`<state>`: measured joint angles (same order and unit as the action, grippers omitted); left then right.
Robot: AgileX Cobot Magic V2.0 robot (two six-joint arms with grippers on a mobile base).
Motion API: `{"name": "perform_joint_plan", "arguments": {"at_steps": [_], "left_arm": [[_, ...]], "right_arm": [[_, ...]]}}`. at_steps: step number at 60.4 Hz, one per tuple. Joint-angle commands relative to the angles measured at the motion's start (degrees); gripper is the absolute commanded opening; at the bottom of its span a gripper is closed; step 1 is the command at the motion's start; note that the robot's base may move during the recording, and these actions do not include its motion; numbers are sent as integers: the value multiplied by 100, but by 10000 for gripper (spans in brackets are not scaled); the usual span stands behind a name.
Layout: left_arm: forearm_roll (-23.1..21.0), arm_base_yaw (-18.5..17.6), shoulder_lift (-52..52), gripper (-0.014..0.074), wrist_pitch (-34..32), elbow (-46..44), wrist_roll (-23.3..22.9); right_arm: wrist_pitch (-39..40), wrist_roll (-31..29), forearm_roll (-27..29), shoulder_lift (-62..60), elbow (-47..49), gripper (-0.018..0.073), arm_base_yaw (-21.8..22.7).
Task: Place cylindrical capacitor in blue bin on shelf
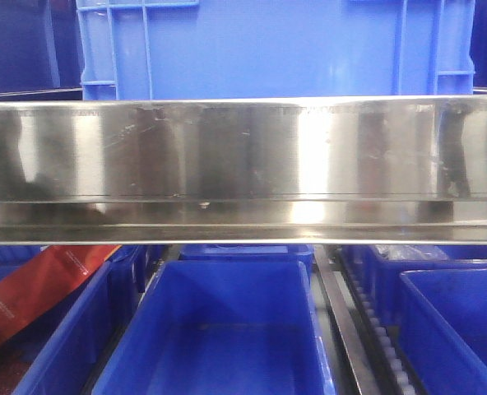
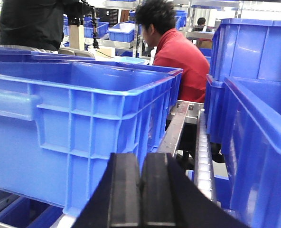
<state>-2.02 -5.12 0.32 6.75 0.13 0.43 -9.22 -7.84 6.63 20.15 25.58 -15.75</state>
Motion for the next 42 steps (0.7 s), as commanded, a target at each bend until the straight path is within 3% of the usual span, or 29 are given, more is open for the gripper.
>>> {"name": "perform_joint_plan", "arguments": {"at_steps": [1,42], "left_arm": [[31,11,-32,-111,-260,-13,-43],[31,11,-32,-111,-326,-13,-43]], "right_arm": [[124,-2,-54,-24,-6,-163,24],[124,-2,-54,-24,-6,-163,24]]}}
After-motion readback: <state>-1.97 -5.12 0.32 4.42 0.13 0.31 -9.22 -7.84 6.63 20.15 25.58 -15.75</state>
